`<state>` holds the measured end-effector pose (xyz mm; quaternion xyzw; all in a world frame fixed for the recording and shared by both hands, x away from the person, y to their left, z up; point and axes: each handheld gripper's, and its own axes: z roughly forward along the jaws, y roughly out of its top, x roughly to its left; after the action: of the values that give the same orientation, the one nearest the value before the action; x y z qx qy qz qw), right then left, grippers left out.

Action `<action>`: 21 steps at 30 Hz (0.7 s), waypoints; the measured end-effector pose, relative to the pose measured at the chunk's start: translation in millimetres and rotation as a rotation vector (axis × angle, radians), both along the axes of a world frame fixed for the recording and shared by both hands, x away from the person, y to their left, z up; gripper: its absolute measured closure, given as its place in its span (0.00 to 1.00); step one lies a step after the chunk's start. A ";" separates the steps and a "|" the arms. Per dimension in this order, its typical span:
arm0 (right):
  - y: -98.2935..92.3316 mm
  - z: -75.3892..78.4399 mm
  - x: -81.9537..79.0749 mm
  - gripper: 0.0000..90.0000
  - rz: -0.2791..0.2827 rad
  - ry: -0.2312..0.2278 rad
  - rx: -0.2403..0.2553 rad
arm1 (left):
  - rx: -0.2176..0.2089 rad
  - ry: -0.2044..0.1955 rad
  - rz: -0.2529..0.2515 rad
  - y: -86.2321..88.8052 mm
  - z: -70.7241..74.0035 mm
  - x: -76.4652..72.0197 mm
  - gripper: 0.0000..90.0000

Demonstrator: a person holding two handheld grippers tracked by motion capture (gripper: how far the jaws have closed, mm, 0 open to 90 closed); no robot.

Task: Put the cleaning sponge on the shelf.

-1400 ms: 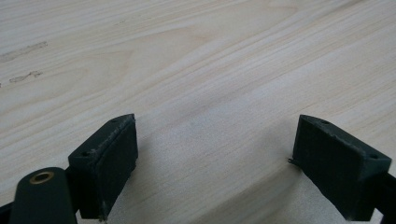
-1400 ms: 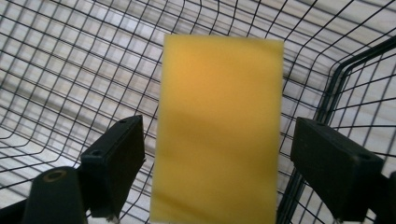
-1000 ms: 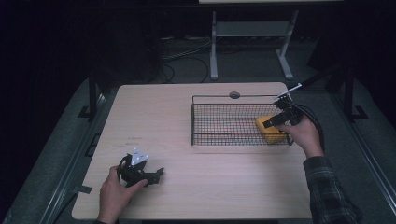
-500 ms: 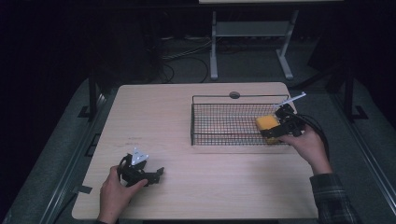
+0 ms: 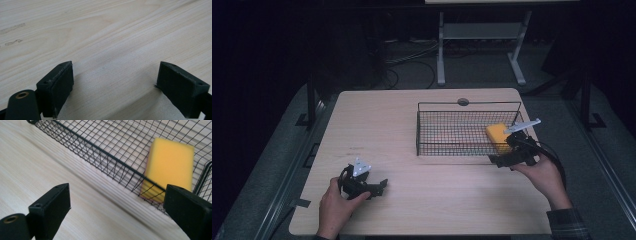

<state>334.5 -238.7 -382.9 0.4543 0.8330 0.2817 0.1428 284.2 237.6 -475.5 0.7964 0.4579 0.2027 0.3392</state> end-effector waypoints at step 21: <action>-17.1 -59.9 -45.3 0.08 -0.025 -0.083 0.013 | 0.000 -0.002 0.000 -0.2 -0.1 0.5 0.15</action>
<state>289.2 -255.8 -442.8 0.4537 0.8186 0.3041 0.1779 284.7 237.4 -475.7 0.7962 0.4576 0.2034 0.3396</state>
